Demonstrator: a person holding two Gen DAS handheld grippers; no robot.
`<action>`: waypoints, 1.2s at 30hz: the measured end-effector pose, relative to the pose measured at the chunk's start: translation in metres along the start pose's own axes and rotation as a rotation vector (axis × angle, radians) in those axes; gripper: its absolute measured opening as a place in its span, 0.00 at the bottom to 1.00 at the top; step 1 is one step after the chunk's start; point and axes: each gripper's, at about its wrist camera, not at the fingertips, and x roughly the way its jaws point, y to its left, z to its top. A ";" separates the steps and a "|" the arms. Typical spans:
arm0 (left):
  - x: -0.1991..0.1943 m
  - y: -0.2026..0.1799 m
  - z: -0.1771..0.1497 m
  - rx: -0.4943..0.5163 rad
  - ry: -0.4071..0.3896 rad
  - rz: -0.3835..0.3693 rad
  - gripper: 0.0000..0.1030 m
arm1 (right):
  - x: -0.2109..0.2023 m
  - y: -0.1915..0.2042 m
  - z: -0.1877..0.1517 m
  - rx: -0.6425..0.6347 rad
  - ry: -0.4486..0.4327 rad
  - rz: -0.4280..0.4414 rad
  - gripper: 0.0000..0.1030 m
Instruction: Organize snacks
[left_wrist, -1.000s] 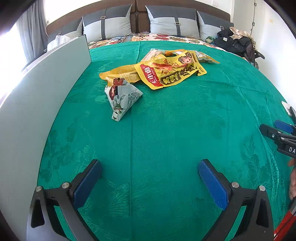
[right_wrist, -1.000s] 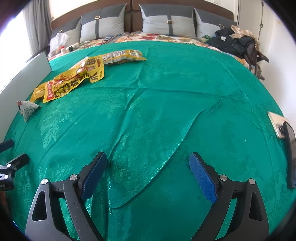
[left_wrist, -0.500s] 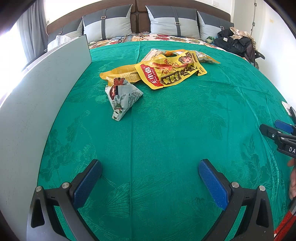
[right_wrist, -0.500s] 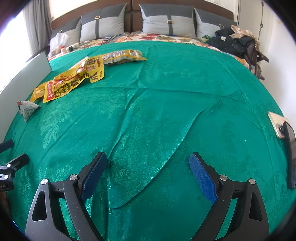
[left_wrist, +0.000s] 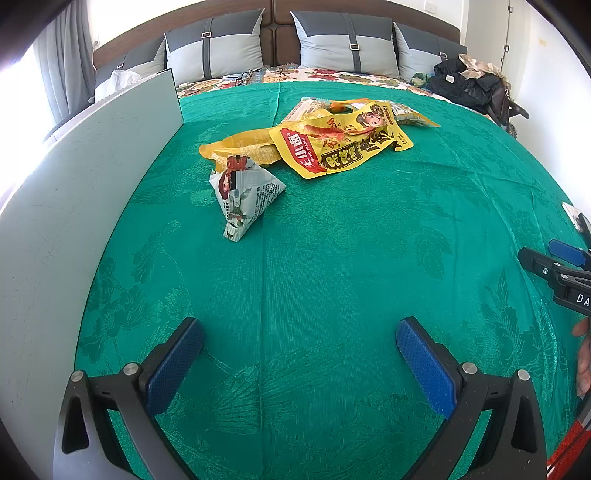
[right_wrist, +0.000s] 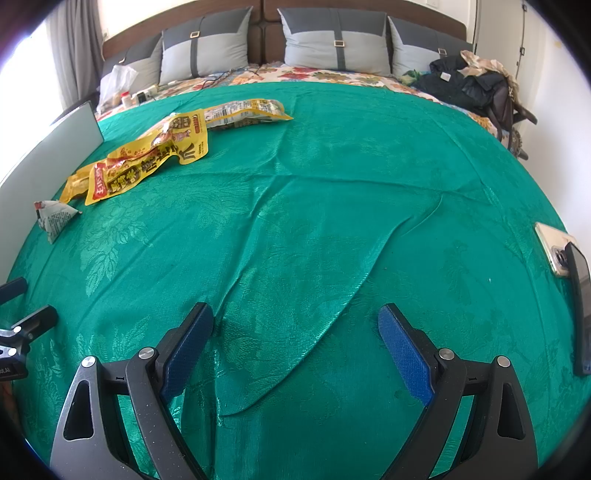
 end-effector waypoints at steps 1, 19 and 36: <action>0.000 0.000 0.000 0.000 0.000 0.000 1.00 | 0.000 0.000 0.000 0.000 0.000 0.000 0.91; -0.004 0.008 0.005 -0.034 0.047 0.016 0.99 | 0.000 0.000 0.000 0.000 0.000 0.000 0.91; 0.037 0.023 0.094 0.012 0.063 0.096 0.70 | 0.000 0.000 0.000 0.000 0.001 0.000 0.91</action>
